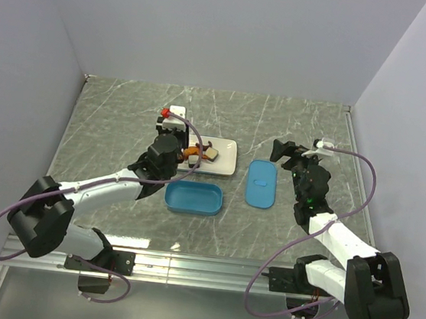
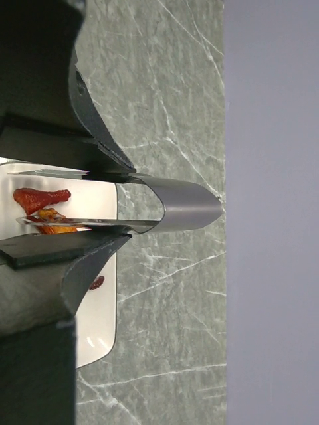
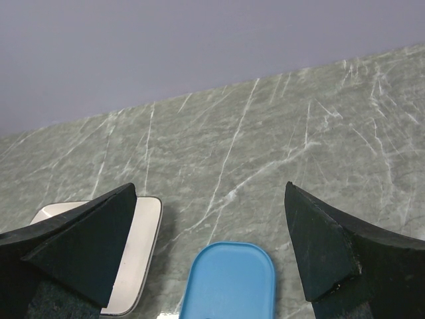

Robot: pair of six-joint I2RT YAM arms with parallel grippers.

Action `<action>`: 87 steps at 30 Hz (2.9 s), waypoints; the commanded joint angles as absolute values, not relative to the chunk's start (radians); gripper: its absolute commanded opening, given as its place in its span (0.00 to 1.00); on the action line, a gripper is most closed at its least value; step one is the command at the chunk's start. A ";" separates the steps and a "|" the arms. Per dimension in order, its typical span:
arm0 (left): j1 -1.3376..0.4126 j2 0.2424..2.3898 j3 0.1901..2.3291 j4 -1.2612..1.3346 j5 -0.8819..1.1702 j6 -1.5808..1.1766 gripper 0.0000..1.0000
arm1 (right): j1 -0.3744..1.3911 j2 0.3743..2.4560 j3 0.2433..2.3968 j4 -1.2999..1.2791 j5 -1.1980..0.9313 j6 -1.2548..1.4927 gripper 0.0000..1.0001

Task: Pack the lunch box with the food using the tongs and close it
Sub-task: Pick up the food using the clamp

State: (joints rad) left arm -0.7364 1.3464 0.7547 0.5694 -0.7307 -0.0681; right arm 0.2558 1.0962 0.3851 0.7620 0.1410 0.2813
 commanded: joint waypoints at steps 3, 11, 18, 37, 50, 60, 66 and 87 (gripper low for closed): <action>-0.739 1.365 0.788 0.601 -0.733 -0.092 0.43 | 0.258 1.075 0.377 0.807 0.146 0.290 0.99; -0.738 1.397 0.792 0.584 -0.738 -0.098 0.42 | 0.259 1.083 0.380 0.807 0.144 0.291 0.99; -0.723 1.408 0.788 0.575 -0.735 -0.106 0.36 | 0.259 1.091 0.383 0.805 0.146 0.291 0.99; -0.715 1.250 0.744 0.508 -0.647 -0.123 0.05 | 0.258 1.101 0.387 0.801 0.156 0.296 0.99; -0.715 1.212 0.735 0.482 -0.661 -0.141 0.05 | 0.261 1.103 0.390 0.799 0.153 0.296 0.99; -0.715 1.278 0.750 0.522 -0.724 -0.146 0.22 | 0.259 1.101 0.388 0.798 0.150 0.295 0.99; -0.715 1.262 0.736 0.555 -0.715 -0.161 0.35 | 0.259 1.106 0.393 0.796 0.144 0.295 0.99; -0.715 1.199 0.706 0.580 -0.686 -0.244 0.46 | 0.259 1.115 0.390 0.802 0.130 0.296 0.99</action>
